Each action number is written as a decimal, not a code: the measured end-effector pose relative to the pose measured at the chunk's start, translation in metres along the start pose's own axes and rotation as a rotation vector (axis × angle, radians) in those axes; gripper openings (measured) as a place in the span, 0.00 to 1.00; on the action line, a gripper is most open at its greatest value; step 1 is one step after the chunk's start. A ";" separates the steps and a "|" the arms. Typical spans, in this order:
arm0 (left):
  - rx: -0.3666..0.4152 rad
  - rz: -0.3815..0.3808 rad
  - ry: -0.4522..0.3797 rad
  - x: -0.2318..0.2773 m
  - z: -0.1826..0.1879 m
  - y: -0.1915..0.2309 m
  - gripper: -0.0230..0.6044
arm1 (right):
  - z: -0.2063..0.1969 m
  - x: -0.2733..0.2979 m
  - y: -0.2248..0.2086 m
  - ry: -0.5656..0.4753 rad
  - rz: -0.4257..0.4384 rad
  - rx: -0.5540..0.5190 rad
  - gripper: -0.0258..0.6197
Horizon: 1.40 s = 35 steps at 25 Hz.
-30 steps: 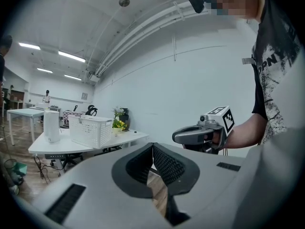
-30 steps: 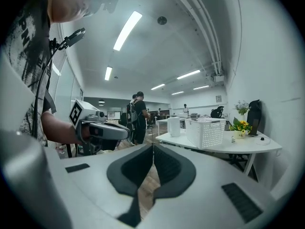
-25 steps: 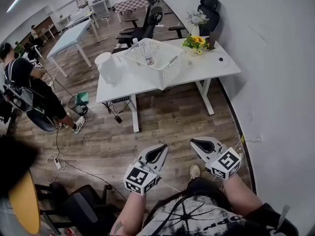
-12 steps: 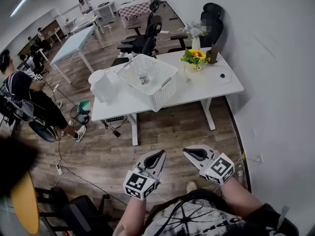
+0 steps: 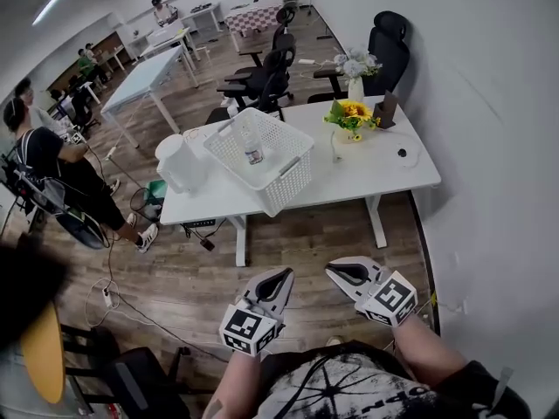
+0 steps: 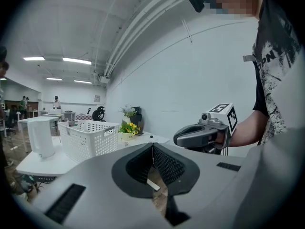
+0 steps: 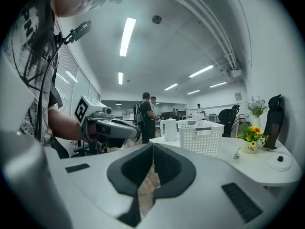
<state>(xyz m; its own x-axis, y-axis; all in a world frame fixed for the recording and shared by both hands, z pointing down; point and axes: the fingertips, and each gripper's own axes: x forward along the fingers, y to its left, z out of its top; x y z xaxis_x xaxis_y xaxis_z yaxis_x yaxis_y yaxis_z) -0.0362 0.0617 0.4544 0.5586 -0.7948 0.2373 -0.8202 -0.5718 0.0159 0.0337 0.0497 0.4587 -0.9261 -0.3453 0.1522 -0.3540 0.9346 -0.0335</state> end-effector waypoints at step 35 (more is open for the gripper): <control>0.002 0.005 -0.008 0.066 0.024 0.156 0.05 | 0.016 0.094 -0.112 -0.005 -0.086 0.026 0.08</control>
<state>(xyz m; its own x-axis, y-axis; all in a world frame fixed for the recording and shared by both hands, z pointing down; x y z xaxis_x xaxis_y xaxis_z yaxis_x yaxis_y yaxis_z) -0.1244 -0.0849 0.4493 0.5553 -0.7993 0.2296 -0.8230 -0.5679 0.0132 -0.0162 -0.0887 0.4612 -0.8927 -0.4247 0.1509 -0.4355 0.8990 -0.0464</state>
